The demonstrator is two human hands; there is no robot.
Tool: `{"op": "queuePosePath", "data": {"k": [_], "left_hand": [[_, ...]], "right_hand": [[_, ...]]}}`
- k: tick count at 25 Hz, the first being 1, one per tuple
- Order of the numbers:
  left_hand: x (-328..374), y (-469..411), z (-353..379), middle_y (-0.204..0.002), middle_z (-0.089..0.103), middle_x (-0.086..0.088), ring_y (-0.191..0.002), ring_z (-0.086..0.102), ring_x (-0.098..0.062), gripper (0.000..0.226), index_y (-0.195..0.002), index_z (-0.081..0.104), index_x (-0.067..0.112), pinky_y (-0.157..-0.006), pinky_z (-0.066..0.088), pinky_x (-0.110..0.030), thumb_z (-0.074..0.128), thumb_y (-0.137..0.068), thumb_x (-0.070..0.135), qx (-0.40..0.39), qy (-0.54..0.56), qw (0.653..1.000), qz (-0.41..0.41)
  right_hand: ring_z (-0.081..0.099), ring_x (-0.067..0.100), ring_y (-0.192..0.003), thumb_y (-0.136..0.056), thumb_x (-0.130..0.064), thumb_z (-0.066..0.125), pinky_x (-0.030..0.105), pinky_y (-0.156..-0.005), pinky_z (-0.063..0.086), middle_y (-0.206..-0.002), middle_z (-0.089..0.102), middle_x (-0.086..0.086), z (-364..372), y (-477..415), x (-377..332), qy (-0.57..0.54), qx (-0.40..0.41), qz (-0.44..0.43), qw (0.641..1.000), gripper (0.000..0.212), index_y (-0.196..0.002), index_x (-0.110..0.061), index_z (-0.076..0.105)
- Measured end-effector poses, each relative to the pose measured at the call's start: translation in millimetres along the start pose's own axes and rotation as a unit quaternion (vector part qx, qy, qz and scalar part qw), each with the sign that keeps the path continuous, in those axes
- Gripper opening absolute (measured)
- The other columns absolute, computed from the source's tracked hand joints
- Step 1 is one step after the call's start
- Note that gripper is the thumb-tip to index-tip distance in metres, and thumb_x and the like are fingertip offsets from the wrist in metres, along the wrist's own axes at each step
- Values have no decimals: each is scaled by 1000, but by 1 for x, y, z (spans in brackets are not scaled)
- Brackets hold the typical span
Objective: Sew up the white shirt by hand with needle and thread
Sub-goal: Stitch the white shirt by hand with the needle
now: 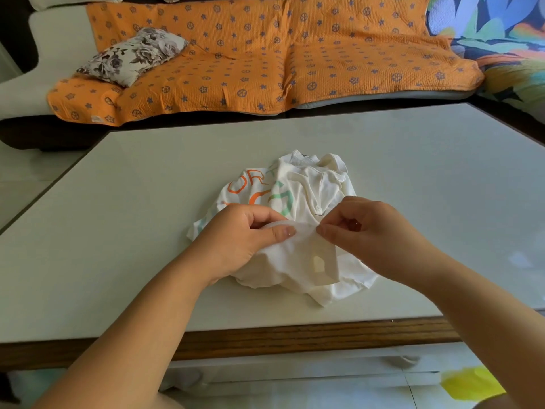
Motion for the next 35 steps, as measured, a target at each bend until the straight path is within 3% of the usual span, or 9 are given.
{"op": "queuePosePath", "data": {"k": [5, 7, 11, 17, 20, 24, 27, 30, 35], "left_hand": [[8, -2, -2, -69, 53, -11, -64, 44, -9, 20, -83, 75, 28, -60, 35, -18, 64, -84, 44, 35, -101, 992, 62], [8, -1, -1, -71, 61, -11, -65, 50, -9, 29, -85, 75, 30, -65, 39, -18, 60, -77, 53, 32, -97, 993, 63], [6, 1, 6, -94, 75, 16, -95, 66, 2, 37, -96, 77, 29, -91, 48, -20, 70, -66, 49, 15, -32, 998, 42], [5, 0, 8, -83, 76, 4, -81, 68, -5, 5, -74, 78, 27, -83, 49, -25, 78, -69, 26, 49, 109, 993, 14], [4, 0, 8, -84, 76, 1, -84, 68, -9, 9, -77, 77, 26, -90, 51, -32, 76, -79, 18, 46, 101, 994, 13], [6, 2, 6, -84, 75, 2, -86, 68, -10, 10, -77, 77, 30, -96, 50, -39, 78, -79, 20, 49, 103, 993, 4], [6, 1, 7, -87, 76, -2, -88, 68, -15, 7, -78, 77, 29, -98, 49, -43, 78, -70, 30, 45, 101, 994, 9], [7, 1, 7, -90, 76, -6, -89, 68, -18, 12, -79, 76, 27, -97, 49, -47, 74, -68, 32, 49, 98, 994, 17], [7, 0, 8, -84, 74, 0, -85, 67, -13, 8, -76, 76, 28, -91, 49, -38, 73, -69, 32, 41, 103, 994, 21]], "right_hand": [[54, 13, -75, -87, -25, 69, 19, -64, 43, -83, 62, 3, -7, 2, 0, -16, 13, -9, 1000, 11, -76, -22, 70], [54, 12, -75, -87, -24, 70, 19, -66, 44, -82, 63, 2, -6, 2, -1, -9, 21, -23, 999, 10, -77, -22, 70], [56, 12, -75, -86, -23, 70, 19, -67, 45, -81, 64, -1, -6, 3, 0, -15, 33, -38, 999, 10, -77, -23, 71], [53, 7, -68, -85, -21, 71, 12, -64, 42, -74, 60, -7, -6, 5, -4, -1, 45, -76, 996, 7, -80, -17, 74], [58, 9, -69, -90, -21, 64, 15, -62, 45, -76, 64, -6, -6, 7, -4, -25, 34, -51, 998, 13, -86, -22, 77], [60, 2, -59, -94, -6, 51, 17, -61, 49, -72, 70, -8, -12, 9, -4, -100, 35, -3, 994, 30, -92, -27, 73], [65, 16, -64, -94, 3, 48, 28, -63, 53, -77, 74, 1, -13, 13, -9, -188, 12, 1, 982, 28, -104, -19, 61], [69, 22, -67, -95, 3, 50, 27, -58, 54, -78, 75, 10, 0, 23, -21, -264, -53, 7, 963, 19, -104, -9, 61], [64, 16, -52, -98, -12, 50, 25, -47, 49, -66, 72, 7, 21, 29, -23, -197, -81, 39, 976, 12, -100, -19, 59]]}}
Point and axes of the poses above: each hand's wrist, its own y-axis away from the middle knuckle, its own z-axis out of the palm, x = y × z, the point moved 5 cm from there along -y, towards the middle knuckle
